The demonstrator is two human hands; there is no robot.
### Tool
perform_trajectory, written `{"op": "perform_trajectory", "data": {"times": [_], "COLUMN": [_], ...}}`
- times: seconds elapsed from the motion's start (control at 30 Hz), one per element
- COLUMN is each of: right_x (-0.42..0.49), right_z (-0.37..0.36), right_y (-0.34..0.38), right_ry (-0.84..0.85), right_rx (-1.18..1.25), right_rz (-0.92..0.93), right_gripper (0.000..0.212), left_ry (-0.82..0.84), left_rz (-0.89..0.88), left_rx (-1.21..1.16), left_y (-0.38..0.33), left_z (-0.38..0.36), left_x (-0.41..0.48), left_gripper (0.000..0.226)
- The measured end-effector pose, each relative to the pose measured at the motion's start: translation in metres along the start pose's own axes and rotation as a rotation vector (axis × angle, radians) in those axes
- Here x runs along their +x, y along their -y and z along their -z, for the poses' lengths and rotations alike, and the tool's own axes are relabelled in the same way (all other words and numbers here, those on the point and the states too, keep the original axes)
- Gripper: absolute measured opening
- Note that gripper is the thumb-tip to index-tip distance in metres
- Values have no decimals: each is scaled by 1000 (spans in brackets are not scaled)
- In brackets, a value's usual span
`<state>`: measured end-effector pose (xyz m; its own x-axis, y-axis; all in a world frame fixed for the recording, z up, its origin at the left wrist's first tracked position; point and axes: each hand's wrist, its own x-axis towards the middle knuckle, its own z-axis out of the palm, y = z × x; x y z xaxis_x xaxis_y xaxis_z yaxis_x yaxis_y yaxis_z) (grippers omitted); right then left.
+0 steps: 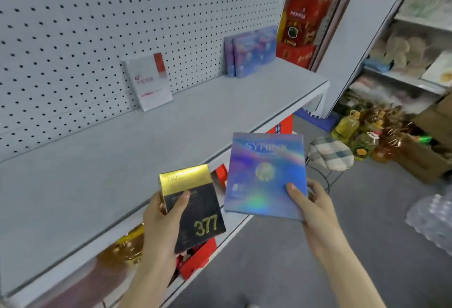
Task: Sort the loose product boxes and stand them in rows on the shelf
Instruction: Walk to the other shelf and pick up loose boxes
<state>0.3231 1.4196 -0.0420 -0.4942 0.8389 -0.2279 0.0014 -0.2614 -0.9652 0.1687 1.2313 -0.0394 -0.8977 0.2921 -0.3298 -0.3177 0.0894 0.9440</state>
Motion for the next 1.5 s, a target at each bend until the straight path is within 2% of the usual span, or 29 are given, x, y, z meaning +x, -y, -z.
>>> {"op": "perform_trajectory", "data": {"times": [0.07,0.17,0.2,0.27,0.3,0.4,0.53,0.63,0.67,0.73,0.8,0.87,0.97,1.03,1.1,1.2,1.23,1.3,1.37,1.5], "right_x": [38,90,106,138,154,210,291,349,369,409,446,483,537,579,622,689,708,747,780,834], "right_z": [23,43,48,56,59,68,81,87,90,96,100,106,109,104,92,70,64,47,34,14], "right_y": [13,34,37,43,47,53,66,85,92,106,119,130,142,145,146,144,143,145,150,153], "right_ry": [48,120,140,173,183,214,184,189,190,172,165,187,231,264,305,433,469,535,605,711], "right_rx": [2,19,45,120,147,172,187,157,142,135,102,59,39,58,54,30,-10,-92,-181,-253], "right_rz": [-4,-38,-51,-91,-110,-99,-105,-76,-66,-45,-23,23,33,21,16,-4,16,98,169,192], "right_gripper": [35,70,72,58,57,75,57,68,62,30,24,40,84,90,84,49,43,45,47,51], "left_ry": [-6,-25,-42,-84,-113,-173,-168,-157,-155,-148,-136,-129,-149,-182,-243,-348,-370,-399,-449,-634], "left_rz": [1,13,22,40,48,59,58,48,59,90,82,58,19,8,-4,0,4,10,-28,-97], "left_rx": [28,14,14,12,-4,-61,-155,-200,-203,-205,-208,-183,-155,-143,-158,-170,-169,-144,-8,243], "left_y": [-7,-18,-20,-22,-22,-24,-37,-45,-49,-60,-72,-81,-87,-88,-87,-79,-75,-69,-64,-54], "left_z": [-35,-79,-91,-115,-127,-165,-225,-274,-292,-324,-356,-384,-417,-439,-462,-495,-504,-518,-528,-540], "left_x": [7,17,22,33,41,72,127,171,186,213,239,263,292,312,334,364,371,383,390,393], "left_gripper": [29,37,41,45,41,17,20,22,20,14,10,10,15,17,14,14,16,18,21,28]}}
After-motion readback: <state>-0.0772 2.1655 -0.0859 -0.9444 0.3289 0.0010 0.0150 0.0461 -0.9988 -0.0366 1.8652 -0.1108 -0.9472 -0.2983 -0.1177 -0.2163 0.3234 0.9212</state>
